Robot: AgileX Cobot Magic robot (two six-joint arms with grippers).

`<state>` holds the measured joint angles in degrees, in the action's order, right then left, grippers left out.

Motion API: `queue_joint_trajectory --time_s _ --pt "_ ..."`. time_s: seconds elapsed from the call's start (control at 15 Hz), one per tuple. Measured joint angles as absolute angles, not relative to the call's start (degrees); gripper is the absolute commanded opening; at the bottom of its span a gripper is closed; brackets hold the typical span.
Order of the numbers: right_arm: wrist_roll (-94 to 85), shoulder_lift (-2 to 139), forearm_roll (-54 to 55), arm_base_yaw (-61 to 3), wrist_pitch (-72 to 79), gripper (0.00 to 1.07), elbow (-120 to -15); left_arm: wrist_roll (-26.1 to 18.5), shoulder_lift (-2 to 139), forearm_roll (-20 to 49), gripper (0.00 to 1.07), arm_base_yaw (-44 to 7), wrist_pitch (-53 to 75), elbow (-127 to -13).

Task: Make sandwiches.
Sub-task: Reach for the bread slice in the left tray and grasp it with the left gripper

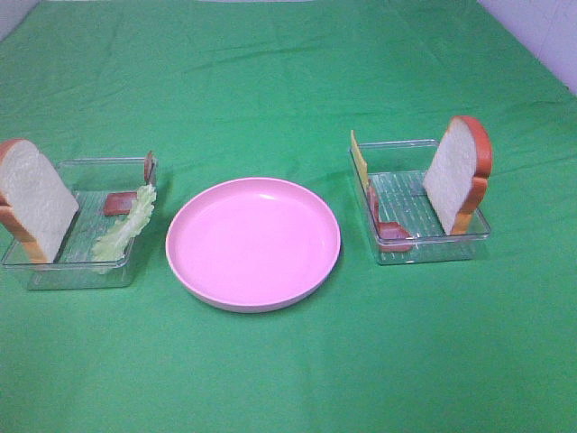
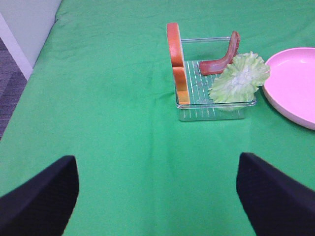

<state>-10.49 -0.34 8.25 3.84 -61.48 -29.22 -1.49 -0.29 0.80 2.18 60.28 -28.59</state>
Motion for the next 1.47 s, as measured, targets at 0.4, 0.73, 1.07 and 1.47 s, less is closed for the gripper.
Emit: queue_joint_trajectory --time_s 0.4,0.73,1.07,1.47 --pt "-10.5 -0.3 8.3 3.8 -61.5 0.79 -29.2 -1.5 -0.3 0.8 0.83 2.2 60.3 -28.6" --pt "-10.5 -0.3 8.3 3.8 -61.5 0.79 -29.2 -1.5 -0.3 0.8 0.83 2.2 60.3 -28.6" --pt "-10.5 -0.3 8.3 3.8 -61.5 0.79 -29.2 -1.5 -0.3 0.8 0.83 2.2 60.3 -28.6" --pt "-10.5 -0.3 8.3 3.8 -61.5 0.79 -29.2 -1.5 -0.3 0.8 0.83 2.2 60.3 -28.6"
